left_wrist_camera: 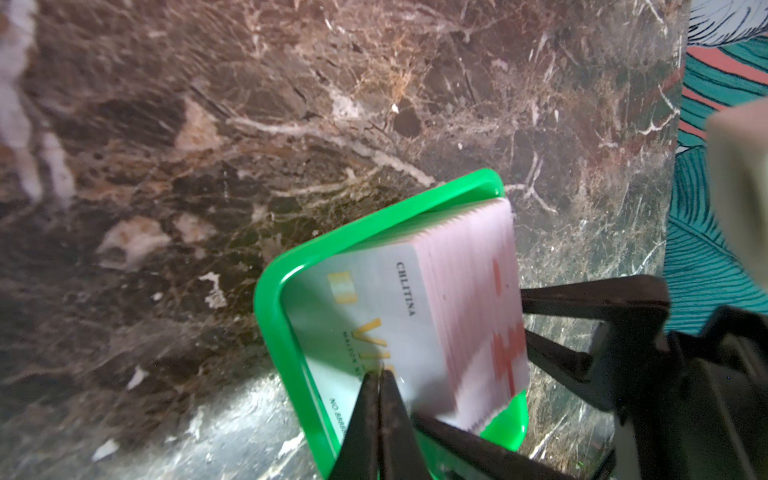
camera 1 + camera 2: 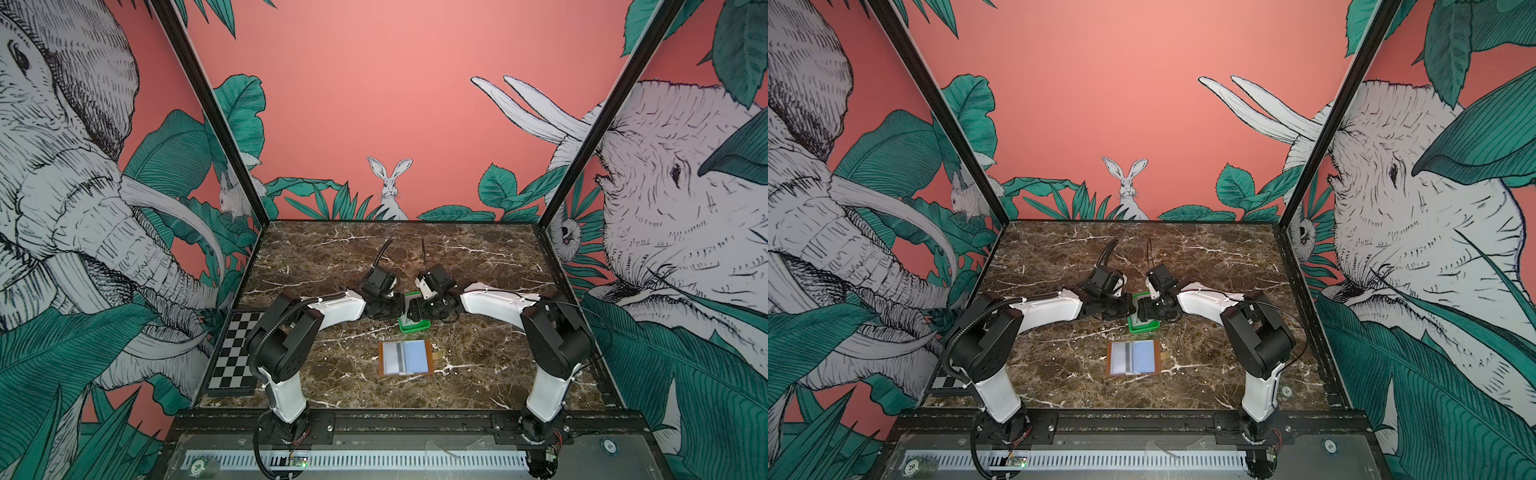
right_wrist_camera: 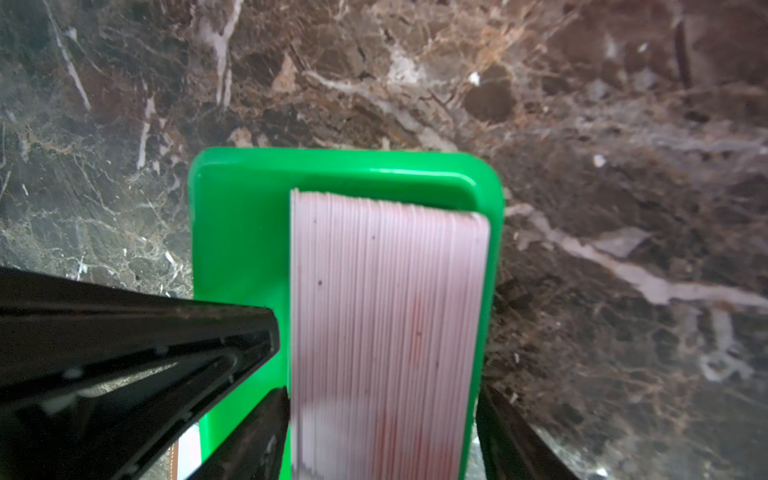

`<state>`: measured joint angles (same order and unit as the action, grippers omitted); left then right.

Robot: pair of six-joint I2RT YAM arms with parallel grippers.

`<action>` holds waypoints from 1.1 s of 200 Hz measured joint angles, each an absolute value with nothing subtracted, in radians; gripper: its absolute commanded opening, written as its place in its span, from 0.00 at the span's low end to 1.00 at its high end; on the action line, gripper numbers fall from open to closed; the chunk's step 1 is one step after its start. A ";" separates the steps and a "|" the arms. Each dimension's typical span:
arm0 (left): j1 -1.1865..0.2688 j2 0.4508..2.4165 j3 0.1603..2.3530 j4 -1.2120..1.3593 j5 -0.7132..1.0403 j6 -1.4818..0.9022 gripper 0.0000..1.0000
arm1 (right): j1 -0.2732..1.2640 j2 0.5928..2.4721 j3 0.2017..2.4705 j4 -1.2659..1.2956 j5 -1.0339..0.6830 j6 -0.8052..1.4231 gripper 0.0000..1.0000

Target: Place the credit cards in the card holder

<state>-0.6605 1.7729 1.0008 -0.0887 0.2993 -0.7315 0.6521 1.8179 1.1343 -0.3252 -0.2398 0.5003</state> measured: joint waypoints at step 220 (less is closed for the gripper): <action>-0.660 1.801 1.026 -0.091 0.333 -0.736 0.11 | 0.635 1.623 1.086 -0.344 -0.283 0.552 0.37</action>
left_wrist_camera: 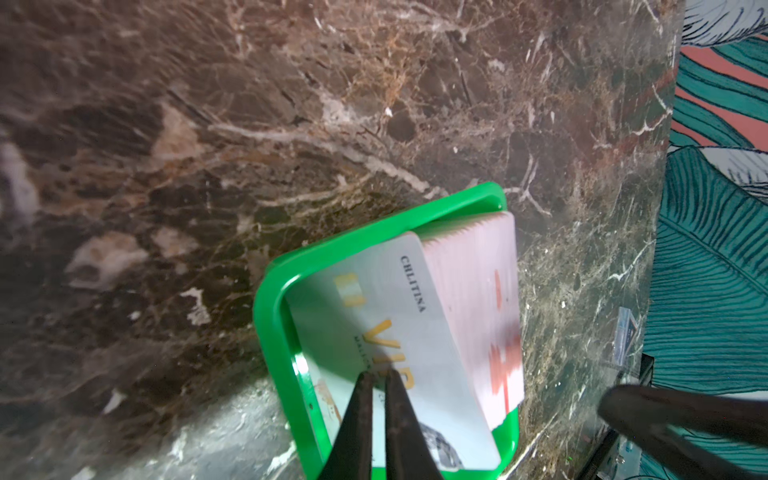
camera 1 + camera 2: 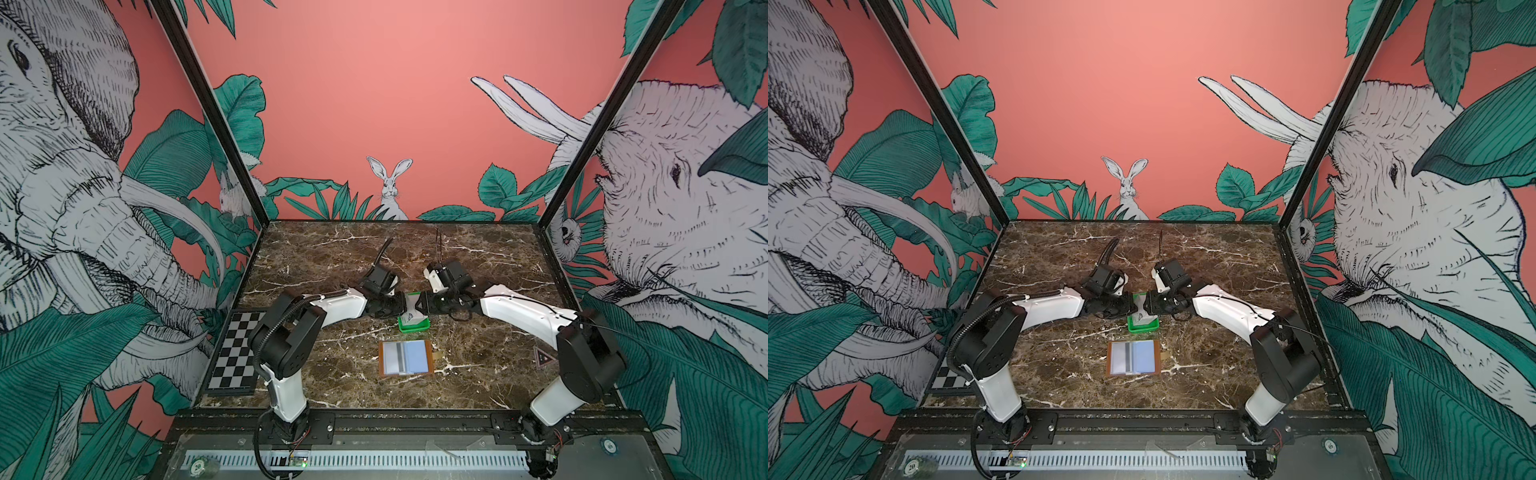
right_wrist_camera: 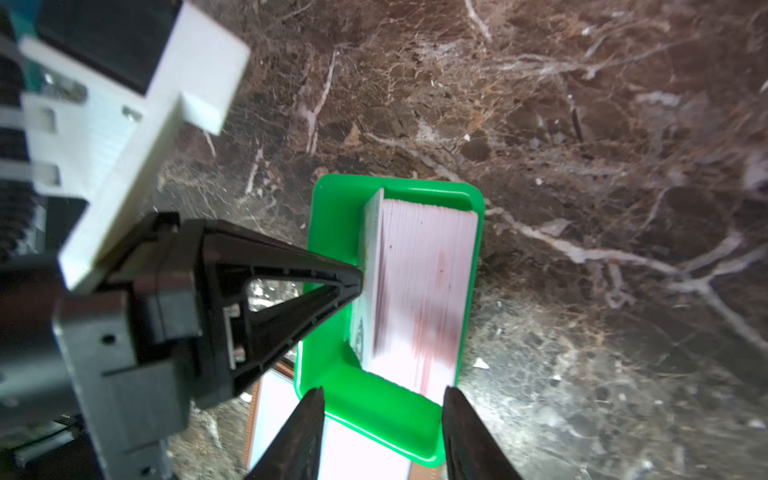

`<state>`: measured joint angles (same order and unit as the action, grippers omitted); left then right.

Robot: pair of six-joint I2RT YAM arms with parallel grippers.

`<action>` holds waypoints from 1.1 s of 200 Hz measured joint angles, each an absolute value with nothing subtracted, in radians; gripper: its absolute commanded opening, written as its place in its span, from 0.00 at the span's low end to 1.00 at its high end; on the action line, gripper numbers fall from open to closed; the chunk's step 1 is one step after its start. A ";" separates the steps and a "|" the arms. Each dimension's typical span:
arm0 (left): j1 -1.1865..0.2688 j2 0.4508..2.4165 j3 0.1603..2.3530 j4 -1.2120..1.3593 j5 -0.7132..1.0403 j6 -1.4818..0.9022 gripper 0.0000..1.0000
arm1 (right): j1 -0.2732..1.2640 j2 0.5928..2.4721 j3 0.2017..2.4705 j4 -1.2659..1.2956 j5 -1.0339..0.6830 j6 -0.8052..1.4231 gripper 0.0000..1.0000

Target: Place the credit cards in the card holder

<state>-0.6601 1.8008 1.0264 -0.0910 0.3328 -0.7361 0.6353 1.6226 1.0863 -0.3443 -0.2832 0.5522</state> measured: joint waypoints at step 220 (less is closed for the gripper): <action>-0.660 1.739 1.028 -0.166 0.273 -0.706 0.10 | 0.647 1.781 1.156 -0.354 -0.244 0.577 0.69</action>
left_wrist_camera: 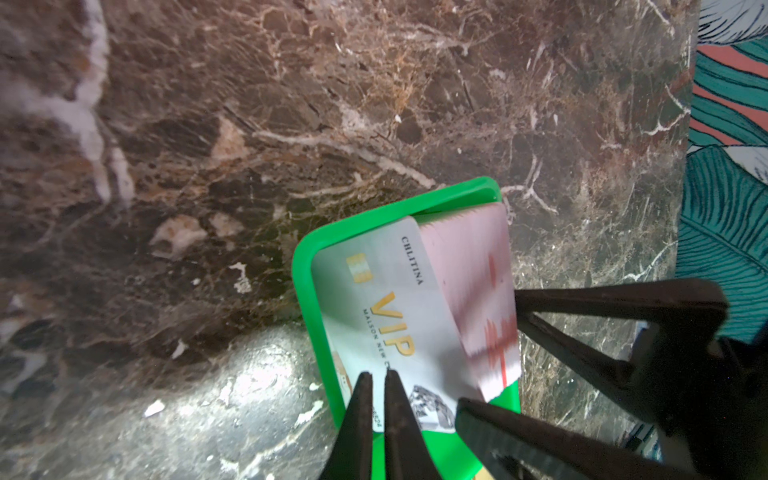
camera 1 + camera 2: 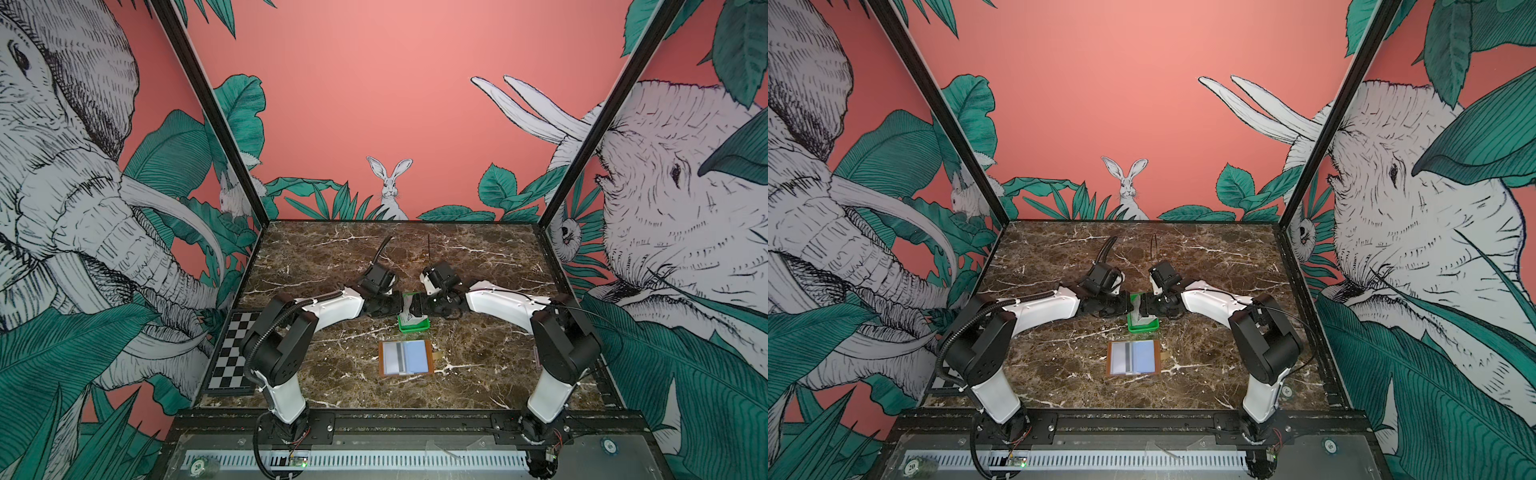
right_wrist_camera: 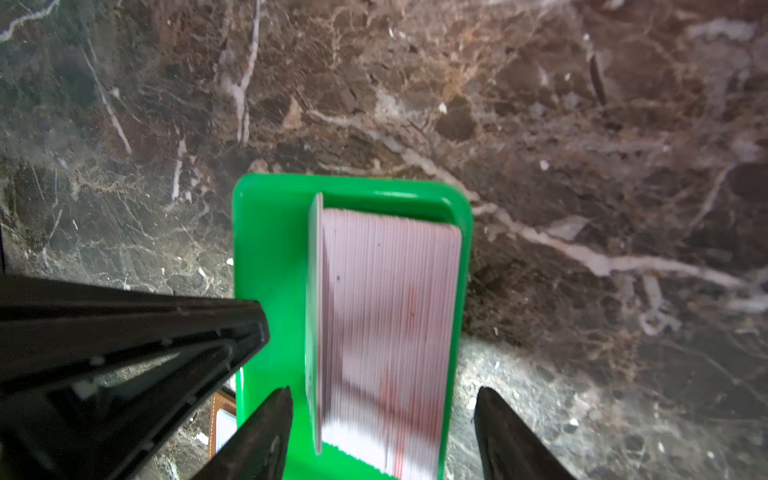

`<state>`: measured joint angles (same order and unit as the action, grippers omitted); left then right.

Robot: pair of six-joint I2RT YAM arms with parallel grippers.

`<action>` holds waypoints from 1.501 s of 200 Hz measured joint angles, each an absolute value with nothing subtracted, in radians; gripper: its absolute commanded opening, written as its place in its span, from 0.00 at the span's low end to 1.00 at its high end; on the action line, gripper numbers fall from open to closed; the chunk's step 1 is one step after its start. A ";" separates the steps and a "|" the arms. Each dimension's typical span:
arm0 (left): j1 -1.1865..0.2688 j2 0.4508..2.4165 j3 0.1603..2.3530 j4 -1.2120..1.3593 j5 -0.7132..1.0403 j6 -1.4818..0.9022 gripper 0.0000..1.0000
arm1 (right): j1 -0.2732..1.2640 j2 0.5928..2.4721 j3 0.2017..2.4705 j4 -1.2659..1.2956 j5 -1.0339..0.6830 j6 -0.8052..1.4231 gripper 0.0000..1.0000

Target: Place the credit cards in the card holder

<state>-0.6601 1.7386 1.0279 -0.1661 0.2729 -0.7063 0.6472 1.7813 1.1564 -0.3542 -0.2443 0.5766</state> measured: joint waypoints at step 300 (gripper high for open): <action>-0.660 1.782 1.007 -0.083 0.303 -0.733 0.09 | 0.627 1.814 1.230 -0.416 -0.134 0.547 0.67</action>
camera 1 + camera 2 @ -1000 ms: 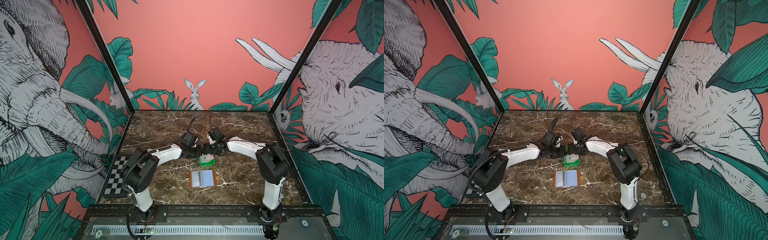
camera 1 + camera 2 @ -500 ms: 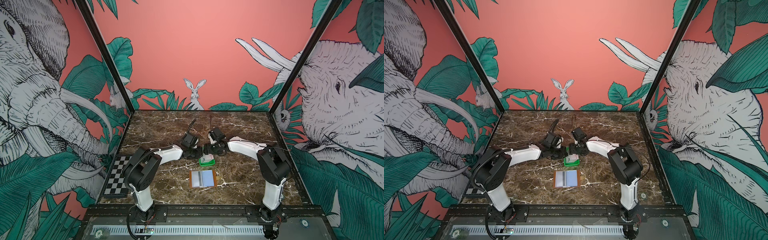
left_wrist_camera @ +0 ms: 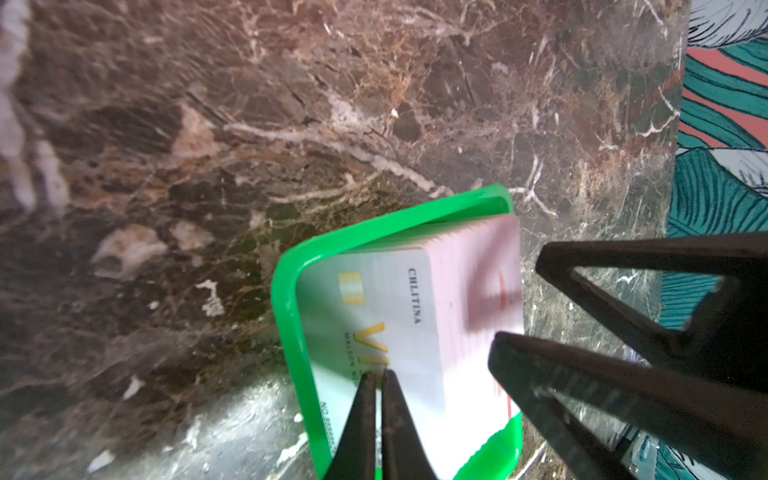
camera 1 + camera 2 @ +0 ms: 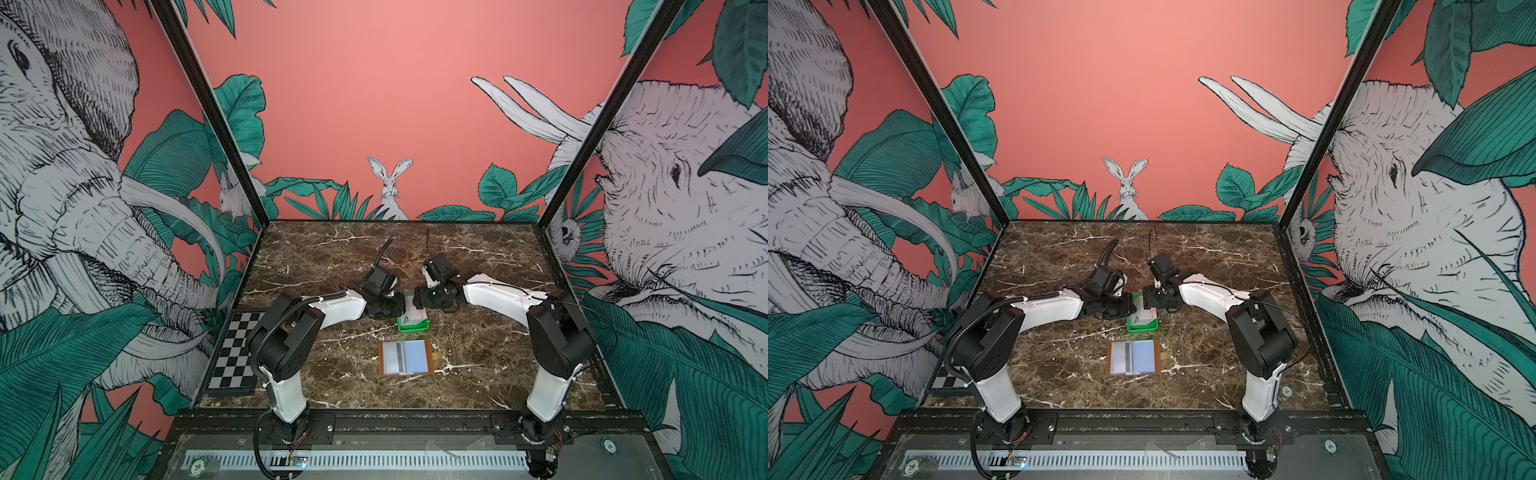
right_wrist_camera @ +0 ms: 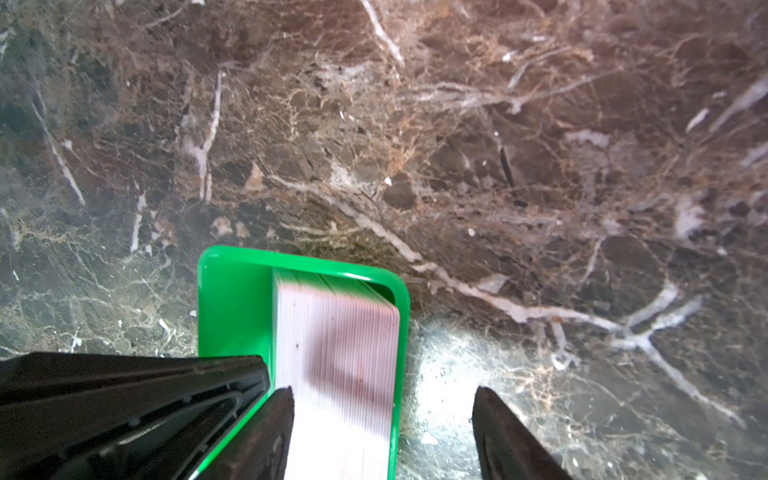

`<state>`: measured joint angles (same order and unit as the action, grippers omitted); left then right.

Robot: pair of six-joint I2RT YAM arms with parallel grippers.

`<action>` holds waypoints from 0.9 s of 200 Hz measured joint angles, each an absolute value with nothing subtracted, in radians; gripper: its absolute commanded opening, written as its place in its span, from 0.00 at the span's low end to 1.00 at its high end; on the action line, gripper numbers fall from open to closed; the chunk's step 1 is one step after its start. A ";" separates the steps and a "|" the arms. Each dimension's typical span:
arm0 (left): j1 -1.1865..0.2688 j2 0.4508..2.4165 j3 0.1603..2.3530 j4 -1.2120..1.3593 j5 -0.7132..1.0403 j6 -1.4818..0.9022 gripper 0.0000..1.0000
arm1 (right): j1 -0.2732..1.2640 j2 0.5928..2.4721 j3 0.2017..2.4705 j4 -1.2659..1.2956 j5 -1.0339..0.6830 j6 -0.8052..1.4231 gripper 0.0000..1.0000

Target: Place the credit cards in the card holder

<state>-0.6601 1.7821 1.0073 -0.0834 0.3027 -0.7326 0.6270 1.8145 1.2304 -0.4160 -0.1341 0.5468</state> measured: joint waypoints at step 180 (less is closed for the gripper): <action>-0.659 1.782 1.039 -0.131 0.271 -0.698 0.06 | 0.626 1.906 1.288 -0.374 -0.221 0.573 0.75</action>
<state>-0.6590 1.7821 1.0386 -0.1307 0.2707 -0.6983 0.6262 1.9064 1.2884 -0.3737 -0.2211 0.5732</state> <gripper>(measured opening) 0.063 0.749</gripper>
